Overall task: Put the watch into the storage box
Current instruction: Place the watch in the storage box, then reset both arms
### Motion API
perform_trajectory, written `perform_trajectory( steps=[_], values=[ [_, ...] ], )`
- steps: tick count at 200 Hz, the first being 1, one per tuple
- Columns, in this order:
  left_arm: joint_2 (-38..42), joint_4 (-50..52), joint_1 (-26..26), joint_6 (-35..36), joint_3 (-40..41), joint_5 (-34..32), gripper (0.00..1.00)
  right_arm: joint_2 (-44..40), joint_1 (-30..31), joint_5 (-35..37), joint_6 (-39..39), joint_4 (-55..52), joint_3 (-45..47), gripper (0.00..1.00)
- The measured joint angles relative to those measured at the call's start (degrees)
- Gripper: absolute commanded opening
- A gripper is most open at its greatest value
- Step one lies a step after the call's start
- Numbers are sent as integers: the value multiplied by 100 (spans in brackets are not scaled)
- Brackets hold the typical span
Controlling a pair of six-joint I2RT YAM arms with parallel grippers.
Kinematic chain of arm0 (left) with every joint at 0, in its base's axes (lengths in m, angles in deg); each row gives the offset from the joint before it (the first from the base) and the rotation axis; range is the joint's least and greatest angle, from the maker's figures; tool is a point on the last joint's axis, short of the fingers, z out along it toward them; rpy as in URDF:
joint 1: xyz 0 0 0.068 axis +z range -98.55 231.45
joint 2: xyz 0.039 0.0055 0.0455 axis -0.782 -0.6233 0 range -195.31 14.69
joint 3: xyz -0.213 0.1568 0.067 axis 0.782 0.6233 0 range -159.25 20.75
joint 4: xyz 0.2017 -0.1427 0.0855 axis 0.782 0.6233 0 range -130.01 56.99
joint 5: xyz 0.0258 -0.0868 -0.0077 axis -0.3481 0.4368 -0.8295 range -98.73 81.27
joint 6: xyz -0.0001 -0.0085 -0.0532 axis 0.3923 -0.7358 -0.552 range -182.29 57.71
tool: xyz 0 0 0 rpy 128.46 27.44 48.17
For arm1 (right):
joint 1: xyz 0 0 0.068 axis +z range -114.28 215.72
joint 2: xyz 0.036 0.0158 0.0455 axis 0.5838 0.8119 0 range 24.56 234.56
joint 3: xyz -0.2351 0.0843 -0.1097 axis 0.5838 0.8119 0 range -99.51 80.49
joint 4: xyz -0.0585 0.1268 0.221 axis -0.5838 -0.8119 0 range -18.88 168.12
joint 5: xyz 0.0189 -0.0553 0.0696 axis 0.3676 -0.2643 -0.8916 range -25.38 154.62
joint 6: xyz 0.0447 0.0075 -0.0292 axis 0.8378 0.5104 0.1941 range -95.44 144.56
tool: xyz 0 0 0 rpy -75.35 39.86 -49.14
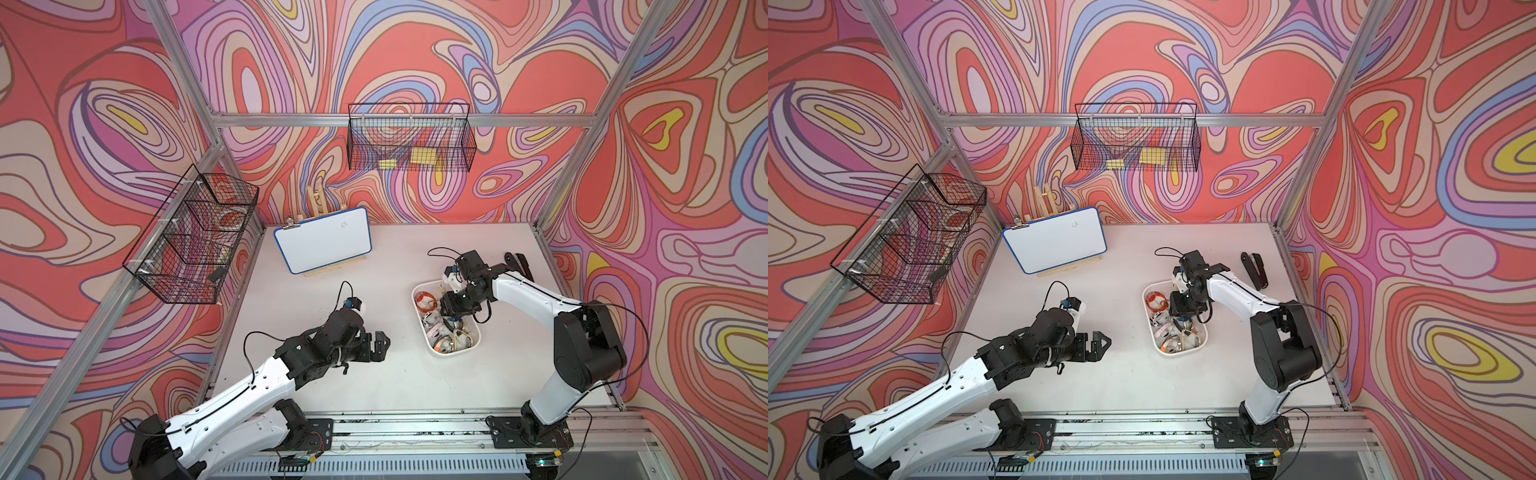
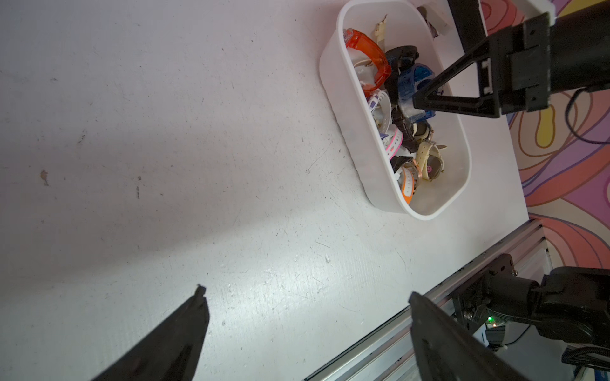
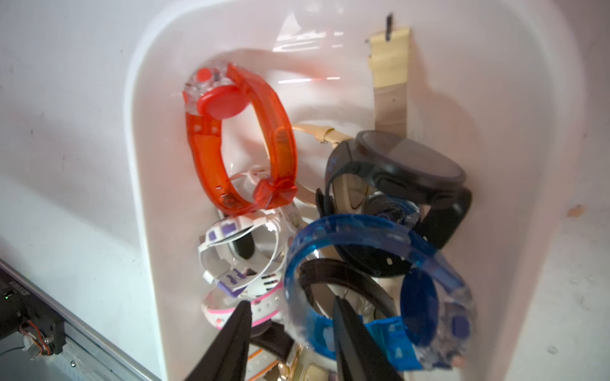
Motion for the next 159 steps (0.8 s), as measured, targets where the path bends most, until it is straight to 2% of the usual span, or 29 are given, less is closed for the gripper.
perform_trajectory(
  steps=[27,63,77,90,117,136,159],
  values=[
    [0,7,0,13,-4,-35,100,-214,0,-101,26,-17,-2,60],
    [0,7,42,92,-4,-149,100,-557,-17,90,-11,-26,0,98],
    [0,-22,144,177,-9,-240,100,-763,-168,299,15,59,4,98],
    [0,-83,367,317,-28,-361,100,-966,-544,380,66,278,61,98],
    [-85,-352,1150,713,-114,-743,100,-1322,-1829,621,284,1043,411,98],
    [-284,-704,1810,1027,-133,-1200,100,-1523,-2562,960,518,1862,949,98],
    [-446,-1447,2277,1502,39,-1971,100,-1703,-2830,1484,623,3067,1845,98]
  ],
)
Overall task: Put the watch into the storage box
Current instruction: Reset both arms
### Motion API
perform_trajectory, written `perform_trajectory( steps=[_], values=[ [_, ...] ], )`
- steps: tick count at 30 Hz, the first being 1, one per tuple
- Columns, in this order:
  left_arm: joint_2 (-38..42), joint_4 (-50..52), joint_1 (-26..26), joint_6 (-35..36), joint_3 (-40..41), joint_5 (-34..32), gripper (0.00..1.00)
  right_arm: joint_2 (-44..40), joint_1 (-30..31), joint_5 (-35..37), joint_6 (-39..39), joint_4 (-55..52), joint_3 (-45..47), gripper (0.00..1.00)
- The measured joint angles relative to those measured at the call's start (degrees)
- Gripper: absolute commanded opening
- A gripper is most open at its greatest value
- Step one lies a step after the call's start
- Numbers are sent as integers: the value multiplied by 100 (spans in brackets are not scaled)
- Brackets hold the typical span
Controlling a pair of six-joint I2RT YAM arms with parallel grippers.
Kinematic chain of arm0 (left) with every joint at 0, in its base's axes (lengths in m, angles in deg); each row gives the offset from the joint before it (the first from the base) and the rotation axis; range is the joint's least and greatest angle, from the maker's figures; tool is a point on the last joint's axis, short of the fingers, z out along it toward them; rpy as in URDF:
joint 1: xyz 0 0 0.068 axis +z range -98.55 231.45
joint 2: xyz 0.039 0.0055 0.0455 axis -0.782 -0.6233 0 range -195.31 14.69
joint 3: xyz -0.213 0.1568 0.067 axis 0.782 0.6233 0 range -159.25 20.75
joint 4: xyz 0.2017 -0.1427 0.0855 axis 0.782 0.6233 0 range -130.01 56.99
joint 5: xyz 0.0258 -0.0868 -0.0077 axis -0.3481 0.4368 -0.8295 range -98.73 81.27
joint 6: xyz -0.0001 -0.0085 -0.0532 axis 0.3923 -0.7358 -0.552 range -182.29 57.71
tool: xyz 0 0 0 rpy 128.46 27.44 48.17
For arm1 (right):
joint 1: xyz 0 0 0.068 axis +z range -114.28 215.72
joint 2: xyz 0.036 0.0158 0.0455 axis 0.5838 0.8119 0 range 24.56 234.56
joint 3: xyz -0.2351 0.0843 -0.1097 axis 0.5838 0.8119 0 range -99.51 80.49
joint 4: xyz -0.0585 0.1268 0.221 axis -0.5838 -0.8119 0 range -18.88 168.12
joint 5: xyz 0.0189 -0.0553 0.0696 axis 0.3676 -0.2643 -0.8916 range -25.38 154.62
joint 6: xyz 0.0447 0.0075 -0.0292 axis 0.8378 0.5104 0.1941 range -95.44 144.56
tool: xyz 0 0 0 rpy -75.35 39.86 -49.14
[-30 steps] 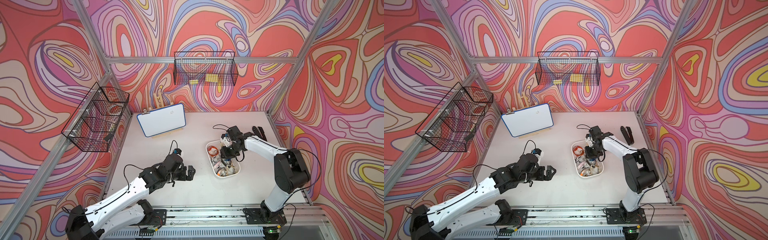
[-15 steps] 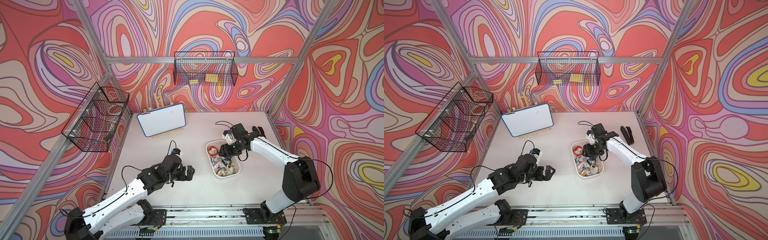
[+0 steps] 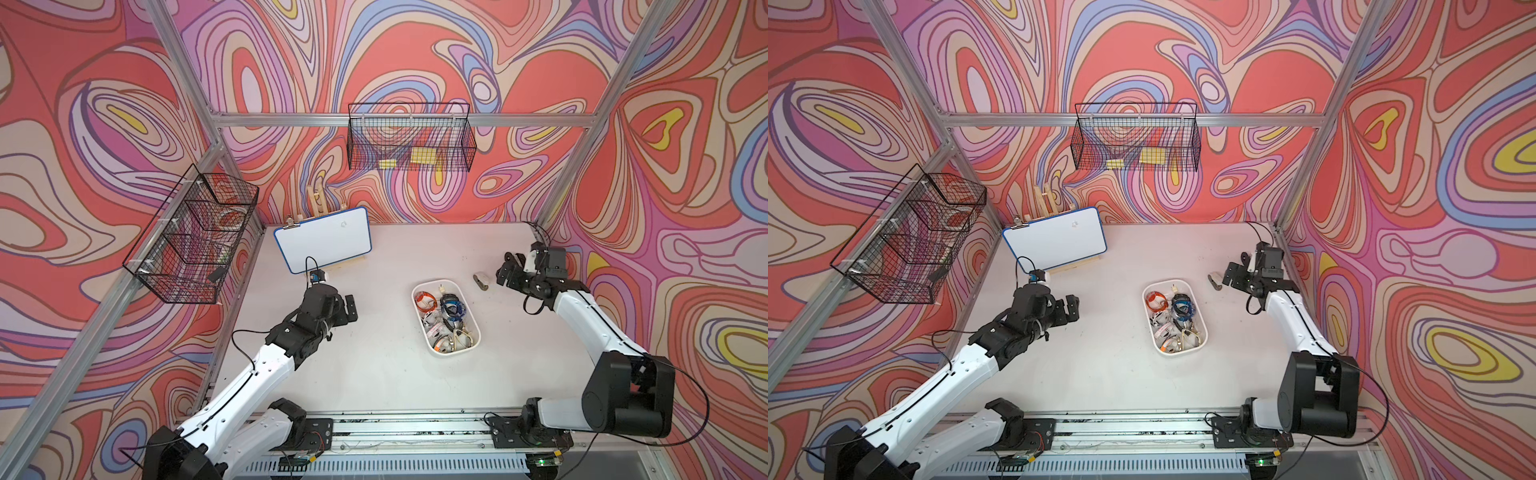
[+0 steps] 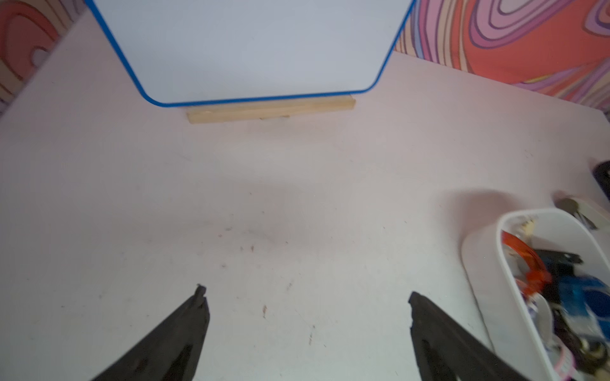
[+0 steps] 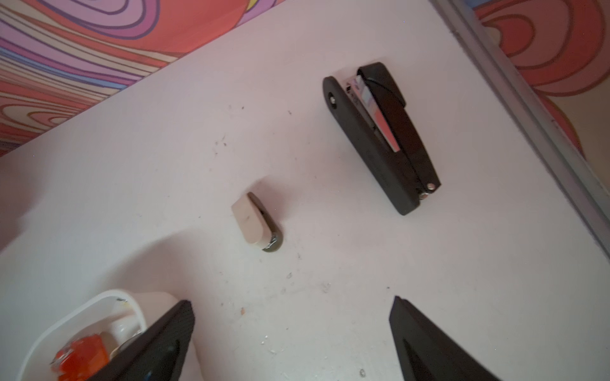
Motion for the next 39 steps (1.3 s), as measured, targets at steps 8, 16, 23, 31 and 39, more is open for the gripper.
perform_trajectory(
  steps=[8,16,23,31,39],
  values=[
    [-308,-2393,404,1886,1095,-1196,100,857,9,540,-216,3707,1912,98],
    [-1338,-5355,848,3058,2485,-1091,100,1266,271,671,-649,6072,2428,98],
    [-3165,-7440,1386,3217,2680,-284,100,1915,802,984,-1040,6808,2465,98],
    [-3152,-7340,1880,2981,2142,509,100,1912,780,1292,-1075,7042,2450,98],
    [-3150,-7014,1971,2852,2063,758,100,1912,780,1360,-1080,7058,2450,98]
  ],
)
